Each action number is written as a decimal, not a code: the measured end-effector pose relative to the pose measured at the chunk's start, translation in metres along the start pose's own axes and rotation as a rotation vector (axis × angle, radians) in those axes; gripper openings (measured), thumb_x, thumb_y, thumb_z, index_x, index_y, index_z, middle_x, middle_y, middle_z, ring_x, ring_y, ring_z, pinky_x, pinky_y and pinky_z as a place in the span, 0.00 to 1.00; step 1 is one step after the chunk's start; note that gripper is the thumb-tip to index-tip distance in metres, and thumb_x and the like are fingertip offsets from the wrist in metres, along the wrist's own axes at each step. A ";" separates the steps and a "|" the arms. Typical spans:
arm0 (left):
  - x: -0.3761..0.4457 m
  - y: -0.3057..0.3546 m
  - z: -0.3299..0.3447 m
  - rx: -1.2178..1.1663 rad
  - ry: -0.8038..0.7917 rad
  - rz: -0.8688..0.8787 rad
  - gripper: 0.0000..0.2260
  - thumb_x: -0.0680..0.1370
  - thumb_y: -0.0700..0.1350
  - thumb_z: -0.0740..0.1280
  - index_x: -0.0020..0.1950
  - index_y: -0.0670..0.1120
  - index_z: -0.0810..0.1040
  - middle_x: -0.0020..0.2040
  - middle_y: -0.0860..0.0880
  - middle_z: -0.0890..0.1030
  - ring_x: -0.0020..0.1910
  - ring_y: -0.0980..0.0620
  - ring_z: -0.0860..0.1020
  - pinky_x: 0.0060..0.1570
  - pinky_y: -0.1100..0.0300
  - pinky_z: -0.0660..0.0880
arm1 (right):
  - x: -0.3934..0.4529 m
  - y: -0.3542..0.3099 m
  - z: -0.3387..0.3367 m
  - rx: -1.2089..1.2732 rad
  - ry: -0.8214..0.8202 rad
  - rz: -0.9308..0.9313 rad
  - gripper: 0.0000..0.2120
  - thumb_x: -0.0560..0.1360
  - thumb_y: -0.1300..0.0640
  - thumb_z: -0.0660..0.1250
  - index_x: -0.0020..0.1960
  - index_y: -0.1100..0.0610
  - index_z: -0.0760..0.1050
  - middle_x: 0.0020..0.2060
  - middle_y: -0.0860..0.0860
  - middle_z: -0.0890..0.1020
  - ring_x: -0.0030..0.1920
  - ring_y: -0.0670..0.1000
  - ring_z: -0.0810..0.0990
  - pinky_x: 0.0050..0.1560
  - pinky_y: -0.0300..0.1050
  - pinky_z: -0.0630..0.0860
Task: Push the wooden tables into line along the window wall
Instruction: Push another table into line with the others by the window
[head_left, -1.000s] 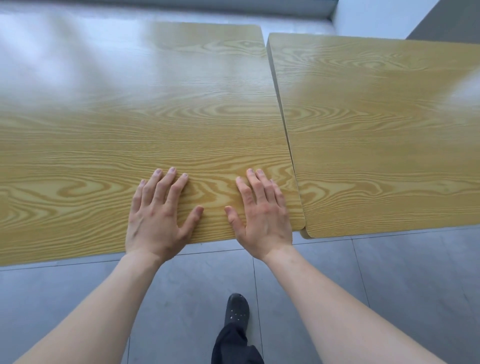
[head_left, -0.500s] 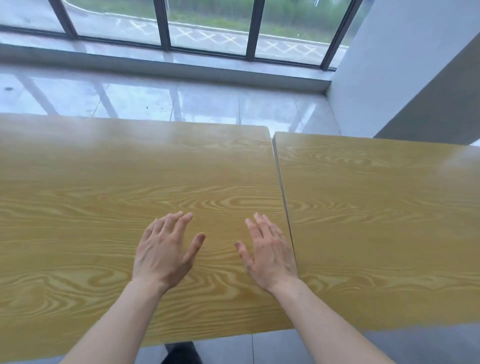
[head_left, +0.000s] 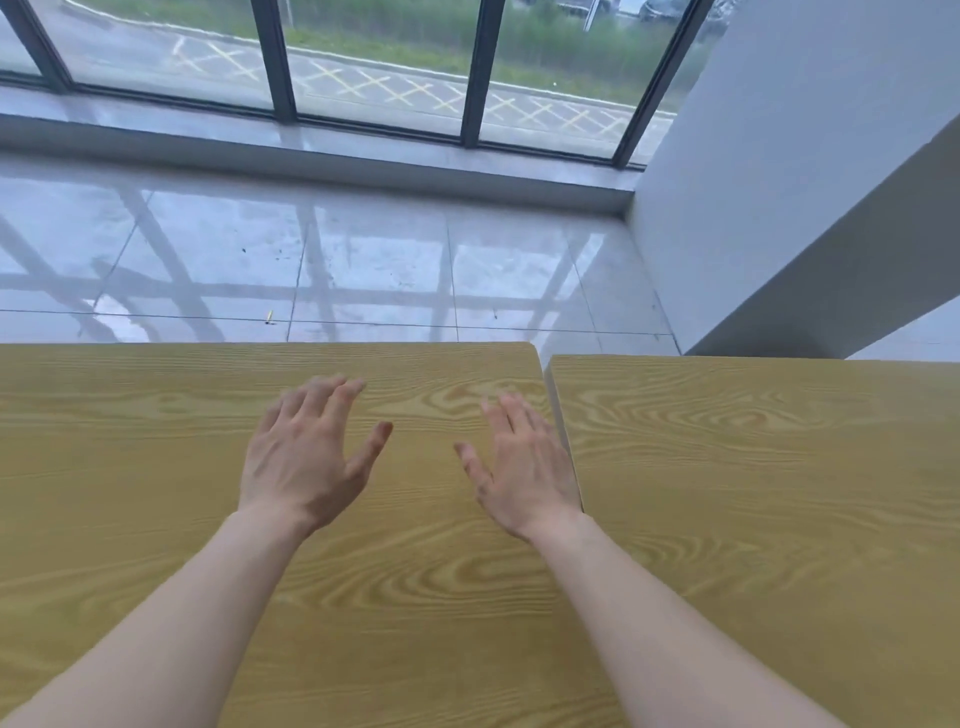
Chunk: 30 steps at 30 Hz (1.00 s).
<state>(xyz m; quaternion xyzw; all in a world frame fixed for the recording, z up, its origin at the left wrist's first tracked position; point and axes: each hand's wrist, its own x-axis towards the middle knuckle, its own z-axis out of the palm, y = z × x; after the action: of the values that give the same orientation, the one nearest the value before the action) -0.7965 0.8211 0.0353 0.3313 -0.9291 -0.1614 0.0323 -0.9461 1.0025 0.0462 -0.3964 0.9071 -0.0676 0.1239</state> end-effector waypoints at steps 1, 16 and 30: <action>0.015 0.003 0.005 0.002 -0.005 0.000 0.30 0.81 0.68 0.51 0.79 0.55 0.65 0.79 0.52 0.67 0.78 0.48 0.62 0.78 0.49 0.56 | 0.018 0.004 0.000 -0.003 -0.007 -0.005 0.32 0.84 0.37 0.51 0.83 0.53 0.55 0.83 0.52 0.55 0.83 0.53 0.49 0.82 0.51 0.48; 0.168 0.026 0.093 0.100 -0.070 -0.034 0.27 0.81 0.68 0.50 0.64 0.53 0.77 0.63 0.49 0.81 0.66 0.45 0.74 0.71 0.48 0.62 | 0.190 0.048 0.052 -0.027 0.021 -0.083 0.35 0.80 0.30 0.49 0.70 0.54 0.73 0.67 0.53 0.78 0.70 0.55 0.72 0.76 0.54 0.61; 0.166 0.032 0.101 0.163 -0.027 -0.034 0.22 0.81 0.68 0.48 0.45 0.52 0.68 0.48 0.46 0.81 0.54 0.41 0.76 0.59 0.44 0.66 | 0.188 0.056 0.052 0.002 0.049 -0.119 0.30 0.80 0.31 0.49 0.55 0.55 0.76 0.49 0.51 0.81 0.52 0.55 0.76 0.63 0.55 0.68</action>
<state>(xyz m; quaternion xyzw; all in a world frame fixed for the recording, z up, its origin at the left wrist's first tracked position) -0.9622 0.7688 -0.0580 0.3463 -0.9337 -0.0904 -0.0100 -1.0940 0.9008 -0.0482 -0.4479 0.8846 -0.0853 0.0978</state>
